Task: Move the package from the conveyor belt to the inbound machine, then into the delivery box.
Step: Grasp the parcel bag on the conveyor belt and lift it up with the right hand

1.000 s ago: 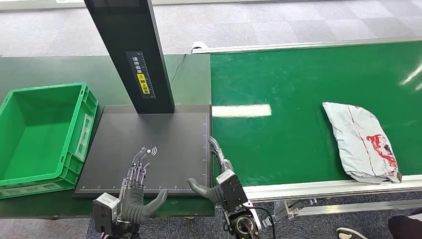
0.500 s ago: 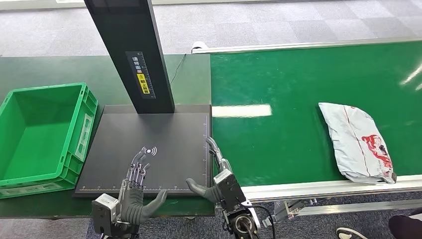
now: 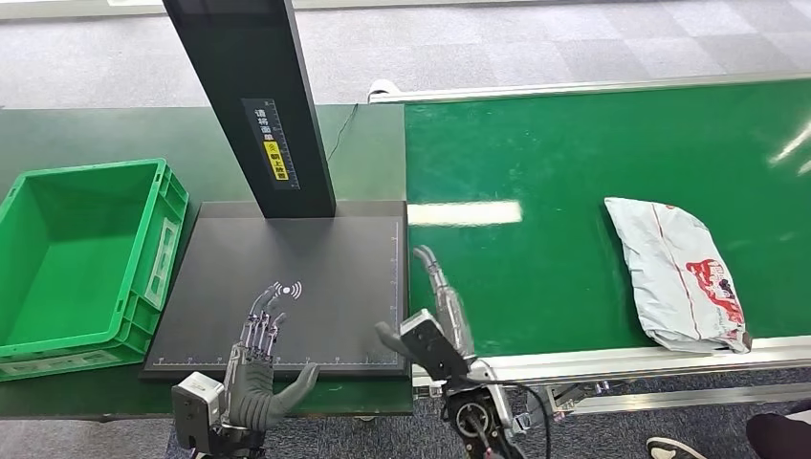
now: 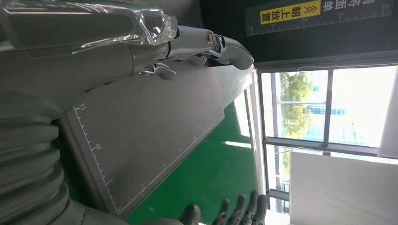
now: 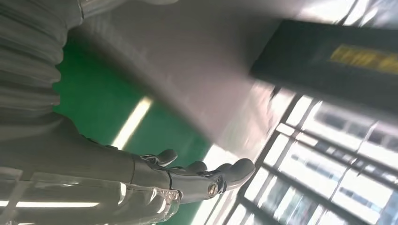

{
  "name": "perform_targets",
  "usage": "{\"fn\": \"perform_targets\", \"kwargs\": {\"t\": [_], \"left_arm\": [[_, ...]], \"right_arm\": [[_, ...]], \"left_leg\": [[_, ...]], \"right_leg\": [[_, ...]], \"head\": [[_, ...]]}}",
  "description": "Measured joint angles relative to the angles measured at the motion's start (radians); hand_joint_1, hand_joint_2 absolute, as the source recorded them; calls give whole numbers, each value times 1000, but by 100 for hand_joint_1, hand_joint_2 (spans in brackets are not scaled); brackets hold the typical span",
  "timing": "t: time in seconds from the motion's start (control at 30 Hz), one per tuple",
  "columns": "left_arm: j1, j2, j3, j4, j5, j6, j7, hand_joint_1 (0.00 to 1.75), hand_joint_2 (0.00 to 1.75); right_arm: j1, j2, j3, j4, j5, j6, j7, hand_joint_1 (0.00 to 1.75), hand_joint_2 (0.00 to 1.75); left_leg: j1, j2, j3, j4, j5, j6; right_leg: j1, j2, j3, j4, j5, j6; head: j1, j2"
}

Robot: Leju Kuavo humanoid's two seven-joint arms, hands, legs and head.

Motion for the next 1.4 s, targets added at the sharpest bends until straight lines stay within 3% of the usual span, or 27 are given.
{"fn": "perform_targets", "kwargs": {"t": [0.13,0.33,0.7,1.03,1.4], "left_arm": [[-7,0,0,6,9,-8,-8,0,175],[-16,6,0,26,26,-8,-22,0,175],[-46,13,0,56,46,-19,-20,0,175],[-48,25,7,77,70,-22,-20,0,175],[-64,33,21,102,80,-31,-22,0,175]], "right_arm": [[-107,-67,-90,49,83,-60,64,0,175],[-284,-187,-247,266,127,-142,122,0,175],[-430,-388,-412,493,220,-141,365,0,175],[-462,-472,-494,585,250,-75,491,0,175],[-450,-512,-522,641,348,87,665,0,175]], "left_leg": [[-1,0,0,0,1,1],[-1,-1,0,1,1,2],[-1,-3,-2,1,1,2],[-1,-4,-2,1,1,2],[-1,-4,-1,1,1,2]], "right_leg": [[-1,0,0,0,1,2],[-2,0,1,0,2,3],[-2,-2,0,0,2,3],[-2,-3,0,0,2,3],[-2,-3,0,0,2,3]], "head": [[0,0],[0,0],[0,0],[-1,0],[-1,0]]}}
